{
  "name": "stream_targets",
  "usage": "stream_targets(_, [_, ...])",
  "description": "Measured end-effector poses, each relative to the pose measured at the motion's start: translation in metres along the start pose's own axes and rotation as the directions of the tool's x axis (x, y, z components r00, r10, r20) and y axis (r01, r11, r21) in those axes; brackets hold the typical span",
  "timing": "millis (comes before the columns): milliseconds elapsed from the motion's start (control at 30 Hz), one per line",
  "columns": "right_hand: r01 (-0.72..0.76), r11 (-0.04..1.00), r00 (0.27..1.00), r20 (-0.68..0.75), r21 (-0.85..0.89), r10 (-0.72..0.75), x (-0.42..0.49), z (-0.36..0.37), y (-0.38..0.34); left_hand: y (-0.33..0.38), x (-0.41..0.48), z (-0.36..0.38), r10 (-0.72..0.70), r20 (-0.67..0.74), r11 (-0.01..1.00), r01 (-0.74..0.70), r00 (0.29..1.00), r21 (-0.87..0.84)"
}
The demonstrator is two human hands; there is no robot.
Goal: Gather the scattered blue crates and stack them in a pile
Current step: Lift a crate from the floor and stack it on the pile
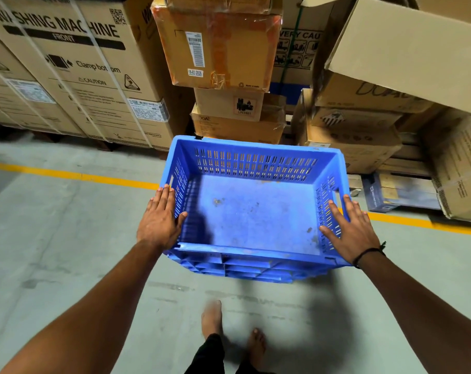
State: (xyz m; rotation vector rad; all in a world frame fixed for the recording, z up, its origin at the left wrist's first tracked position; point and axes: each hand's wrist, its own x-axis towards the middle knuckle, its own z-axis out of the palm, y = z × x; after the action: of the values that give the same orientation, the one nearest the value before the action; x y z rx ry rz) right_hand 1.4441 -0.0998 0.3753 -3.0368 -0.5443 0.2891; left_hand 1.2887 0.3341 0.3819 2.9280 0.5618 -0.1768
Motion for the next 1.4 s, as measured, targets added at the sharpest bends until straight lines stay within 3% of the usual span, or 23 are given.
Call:
stream_targets(467, [-0.007, 1.000, 1.000, -0.020, 0.030, 0.007, 0.000, 0.004, 0.000, 0.001, -0.001, 0.000, -0.004, -0.008, 0.999, 0.004, 1.000, 0.032])
stream_targets(667, [0.003, 0.996, 1.000, 0.015, 0.091, -0.005, 0.001, 0.001, 0.003, 0.000, -0.004, -0.002, 0.005, -0.018, 0.999, -0.005, 1.000, -0.047])
stream_targets(833, [0.039, 0.999, 0.998, -0.051, -0.001, -0.039, 0.021, -0.013, 0.009, -0.008, 0.021, -0.011, 0.014, -0.043, 1.000, -0.014, 0.999, 0.007])
stream_targets(967, [-0.009, 0.985, 1.000, 0.013, 0.175, 0.007, 0.052, -0.009, 0.007, -0.012, 0.036, -0.007, 0.007, 0.048, 0.997, -0.003, 0.999, -0.078])
stream_targets(1100, [-0.040, 0.960, 0.999, -0.021, 0.277, 0.048, 0.041, 0.009, -0.001, -0.021, 0.048, -0.007, 0.033, 0.056, 0.993, -0.026, 0.998, -0.119])
stream_targets(1400, [-0.046, 0.976, 0.999, -0.014, 0.213, 0.050, 0.051, 0.000, -0.002, -0.020, 0.037, 0.000, 0.003, 0.011, 0.983, -0.001, 1.000, -0.185])
